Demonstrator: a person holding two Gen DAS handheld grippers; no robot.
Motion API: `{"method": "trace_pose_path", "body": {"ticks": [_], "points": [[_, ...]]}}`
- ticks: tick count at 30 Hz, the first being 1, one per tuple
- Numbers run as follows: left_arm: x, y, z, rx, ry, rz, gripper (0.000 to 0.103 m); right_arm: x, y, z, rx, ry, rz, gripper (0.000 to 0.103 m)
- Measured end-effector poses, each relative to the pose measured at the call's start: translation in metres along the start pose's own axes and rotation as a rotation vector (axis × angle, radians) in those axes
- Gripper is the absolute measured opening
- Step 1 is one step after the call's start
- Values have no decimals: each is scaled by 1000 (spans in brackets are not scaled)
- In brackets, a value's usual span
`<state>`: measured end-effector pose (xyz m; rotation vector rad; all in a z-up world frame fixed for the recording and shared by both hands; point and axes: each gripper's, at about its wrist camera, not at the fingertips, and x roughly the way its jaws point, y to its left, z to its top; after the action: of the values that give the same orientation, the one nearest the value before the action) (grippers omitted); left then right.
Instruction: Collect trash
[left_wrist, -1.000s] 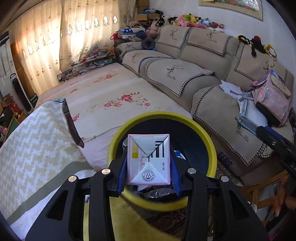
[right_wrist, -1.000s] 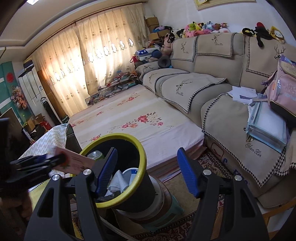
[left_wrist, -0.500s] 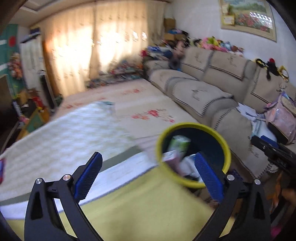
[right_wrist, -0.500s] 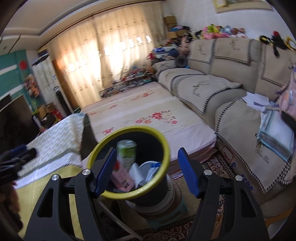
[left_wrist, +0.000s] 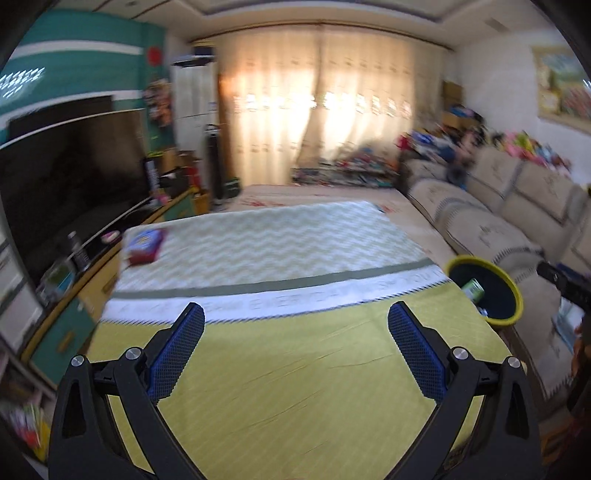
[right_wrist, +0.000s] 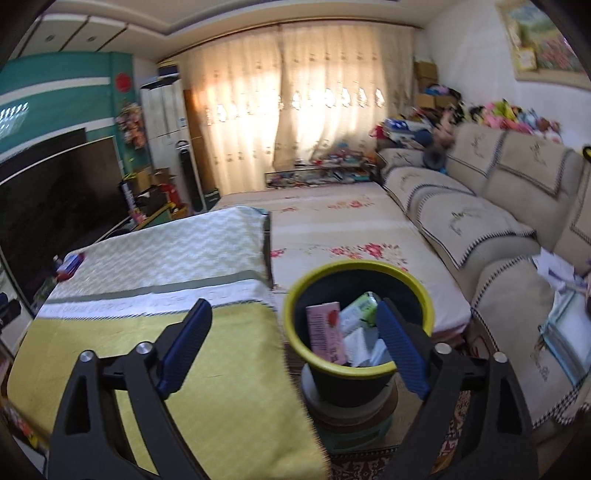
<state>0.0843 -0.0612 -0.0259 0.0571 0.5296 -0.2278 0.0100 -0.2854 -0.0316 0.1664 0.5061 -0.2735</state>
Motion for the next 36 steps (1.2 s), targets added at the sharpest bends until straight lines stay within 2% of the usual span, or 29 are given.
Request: {"method": "trace_pose_path", "body": {"ticks": [3, 9, 17, 36], "points": [[-17, 26, -9, -48, -11, 27, 98, -11, 17, -1, -24, -7, 21, 94], [-60, 60, -31, -153, -58, 27, 98, -36, 41, -1, -57, -33, 34, 96], [-75, 48, -28, -161, -90, 34, 98, -48, 55, -3, -87, -42, 22, 96], [-72, 40, -22, -147, -72, 35, 98, -43, 54, -3, -85, -28, 36, 96]]}}
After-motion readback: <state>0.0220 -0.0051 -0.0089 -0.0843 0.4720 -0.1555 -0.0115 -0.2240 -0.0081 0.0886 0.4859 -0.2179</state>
